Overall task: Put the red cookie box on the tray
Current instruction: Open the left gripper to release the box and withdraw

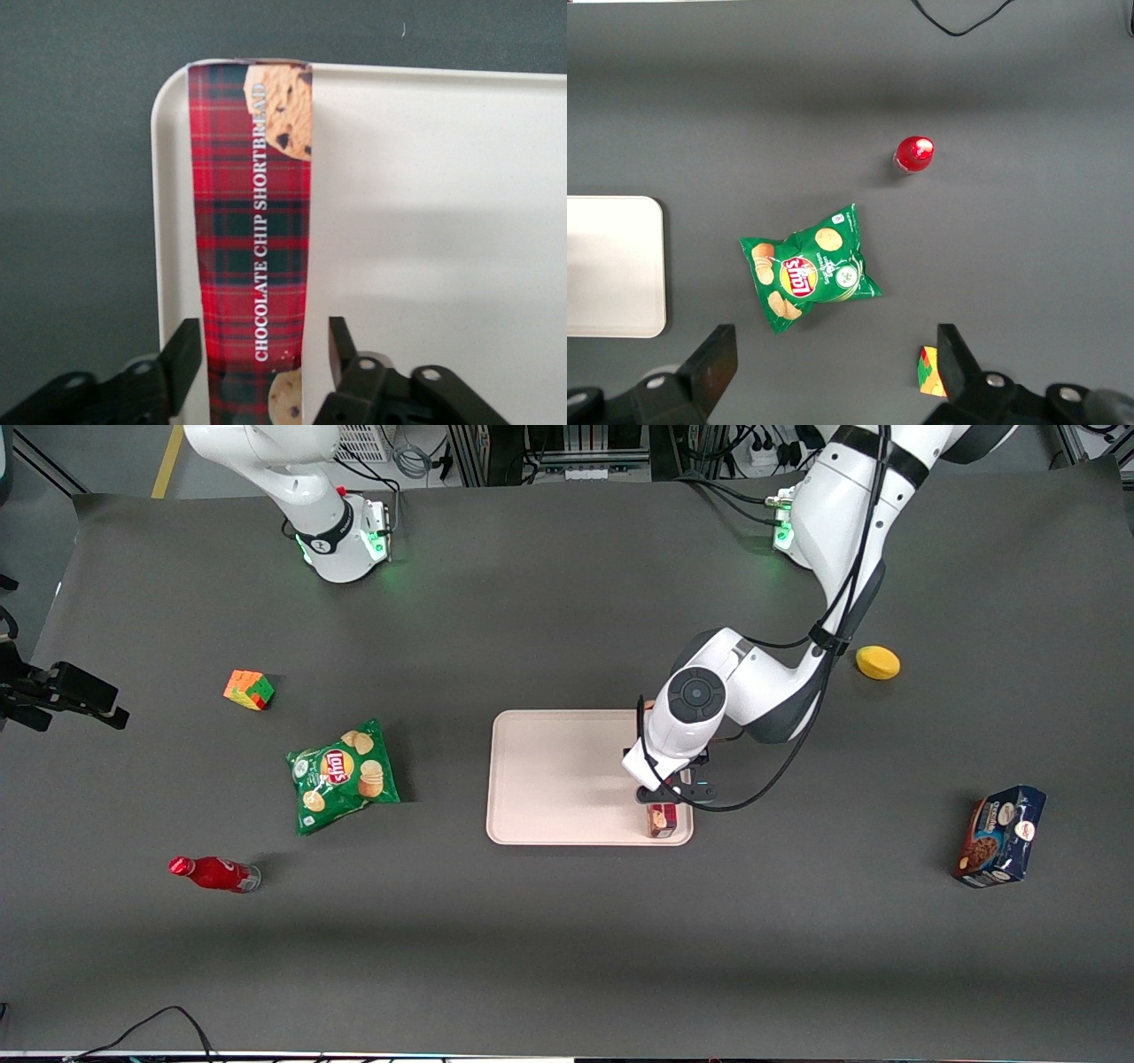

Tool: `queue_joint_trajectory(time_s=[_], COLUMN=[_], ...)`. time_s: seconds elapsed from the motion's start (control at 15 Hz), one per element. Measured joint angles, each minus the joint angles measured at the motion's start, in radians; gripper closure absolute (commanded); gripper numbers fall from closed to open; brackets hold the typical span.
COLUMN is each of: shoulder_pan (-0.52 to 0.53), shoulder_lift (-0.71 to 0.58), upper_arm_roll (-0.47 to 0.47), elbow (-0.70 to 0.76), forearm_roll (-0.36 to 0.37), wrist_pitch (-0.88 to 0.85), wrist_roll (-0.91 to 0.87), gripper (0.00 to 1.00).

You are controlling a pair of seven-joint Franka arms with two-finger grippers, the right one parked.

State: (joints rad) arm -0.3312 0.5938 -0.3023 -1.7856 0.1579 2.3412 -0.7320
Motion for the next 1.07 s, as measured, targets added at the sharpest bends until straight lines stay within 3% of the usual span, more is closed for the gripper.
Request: queue_joint_trajectory(time_s=[0.4, 0.73, 1.07], shoulder_pan=[0.012, 0.082, 0.228], shoulder_lift=[-0.025, -0.123, -0.285], upper_arm_roll=[0.008, 0.009, 0.014], elbow=[0.024, 0.192, 0.236], forearm_roll=[0.000, -0.001, -0.117], wrist_pitch=[-0.004, -0.266, -0.430], wrist_roll=[-0.007, 0.045, 0.259], gripper=[0.00, 0.00, 0.00])
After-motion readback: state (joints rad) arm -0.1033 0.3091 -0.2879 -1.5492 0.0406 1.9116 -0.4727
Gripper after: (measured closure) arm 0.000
